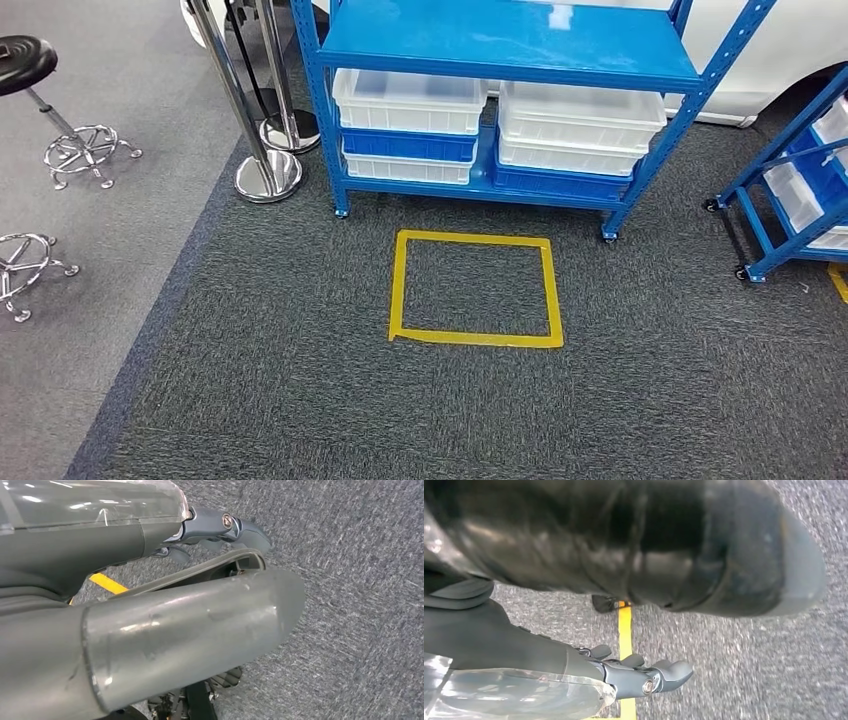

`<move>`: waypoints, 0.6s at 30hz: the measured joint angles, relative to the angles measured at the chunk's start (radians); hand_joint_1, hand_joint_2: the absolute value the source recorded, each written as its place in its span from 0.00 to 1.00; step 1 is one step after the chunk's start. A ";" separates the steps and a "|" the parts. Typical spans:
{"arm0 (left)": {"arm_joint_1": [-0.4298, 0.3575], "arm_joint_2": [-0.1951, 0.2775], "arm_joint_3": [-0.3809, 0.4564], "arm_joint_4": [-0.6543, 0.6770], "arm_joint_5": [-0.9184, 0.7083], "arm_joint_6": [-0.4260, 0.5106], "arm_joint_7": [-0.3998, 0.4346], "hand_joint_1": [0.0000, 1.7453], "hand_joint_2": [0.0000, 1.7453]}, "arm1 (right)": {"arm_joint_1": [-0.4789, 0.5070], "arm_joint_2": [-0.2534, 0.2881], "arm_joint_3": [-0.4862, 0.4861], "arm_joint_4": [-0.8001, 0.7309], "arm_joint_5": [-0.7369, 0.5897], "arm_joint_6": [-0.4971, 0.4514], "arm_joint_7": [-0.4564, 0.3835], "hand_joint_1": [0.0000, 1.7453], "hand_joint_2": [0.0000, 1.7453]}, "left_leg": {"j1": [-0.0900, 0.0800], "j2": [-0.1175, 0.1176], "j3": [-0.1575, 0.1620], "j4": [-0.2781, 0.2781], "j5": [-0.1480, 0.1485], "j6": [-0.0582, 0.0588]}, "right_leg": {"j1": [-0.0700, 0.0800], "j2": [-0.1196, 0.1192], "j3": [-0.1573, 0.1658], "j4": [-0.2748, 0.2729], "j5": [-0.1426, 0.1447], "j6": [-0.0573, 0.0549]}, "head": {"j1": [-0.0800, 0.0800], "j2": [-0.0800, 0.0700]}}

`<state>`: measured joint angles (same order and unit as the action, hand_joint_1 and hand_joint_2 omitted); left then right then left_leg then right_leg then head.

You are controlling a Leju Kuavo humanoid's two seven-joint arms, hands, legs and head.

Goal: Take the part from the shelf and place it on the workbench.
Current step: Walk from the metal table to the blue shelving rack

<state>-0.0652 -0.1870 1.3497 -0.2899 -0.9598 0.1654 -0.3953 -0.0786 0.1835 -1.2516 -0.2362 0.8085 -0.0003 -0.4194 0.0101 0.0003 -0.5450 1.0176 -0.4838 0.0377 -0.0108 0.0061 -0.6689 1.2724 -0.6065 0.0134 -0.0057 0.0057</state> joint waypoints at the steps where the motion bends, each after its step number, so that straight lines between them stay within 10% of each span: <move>1: 0.000 0.000 0.000 0.000 0.000 0.000 0.000 0.00 0.00 | 0.000 0.000 0.000 0.000 0.000 0.000 0.000 0.00 0.00 | 0.000 0.000 0.001 0.000 -0.001 -0.001 | -0.003 0.000 0.010 -0.022 0.024 0.001 | 0.000 0.000; 4: 0.000 0.000 0.000 0.000 0.000 0.001 0.000 0.00 0.00 | -0.001 0.000 0.000 0.000 0.000 -0.001 0.000 0.00 0.00 | 0.000 -0.002 0.006 0.002 -0.007 -0.011 | -0.007 -0.001 0.083 -0.182 0.106 -0.001 | 0.000 0.000; 9: -0.003 0.001 0.000 0.000 0.000 0.002 0.000 0.00 0.00 | -0.002 0.000 0.000 0.001 0.000 -0.001 0.000 0.00 0.00 | 0.000 -0.003 0.004 0.007 -0.016 -0.039 | 0.001 0.001 0.102 -0.235 0.115 -0.023 | 0.000 0.000; 14: -0.002 0.001 0.000 0.000 -0.003 0.000 0.007 0.00 0.00 | -0.002 0.000 0.000 0.001 0.001 0.000 0.000 0.00 0.00 | 0.002 -0.002 -0.109 0.252 -0.134 -0.045 | 0.006 -0.004 0.107 -0.243 0.117 -0.047 | 0.000 0.000; 16: -0.001 0.001 0.000 0.000 -0.003 0.001 0.009 0.00 0.00 | -0.002 0.000 0.000 0.001 0.002 0.000 0.000 0.00 0.00 | 0.002 -0.002 -0.117 0.263 -0.113 -0.042 | 0.010 -0.003 0.110 -0.241 0.115 -0.049 | 0.000 0.000; 18: -0.001 0.003 0.000 0.000 0.000 0.001 0.009 0.00 0.00 | -0.002 0.000 0.000 0.001 0.004 -0.001 0.000 0.00 0.00 | 0.001 -0.002 -0.065 0.146 -0.045 -0.034 | 0.011 -0.003 0.114 -0.239 0.112 -0.048 | 0.000 0.000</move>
<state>-0.0660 -0.1837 1.3497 -0.2899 -0.9603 0.1662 -0.3864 -0.0806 0.1836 -1.2516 -0.2354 0.8122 -0.0010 -0.4196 0.0108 -0.0019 -0.6102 1.1638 -0.5283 0.0035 0.0004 0.0035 -0.5552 1.0337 -0.4943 -0.0346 -0.0062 0.0057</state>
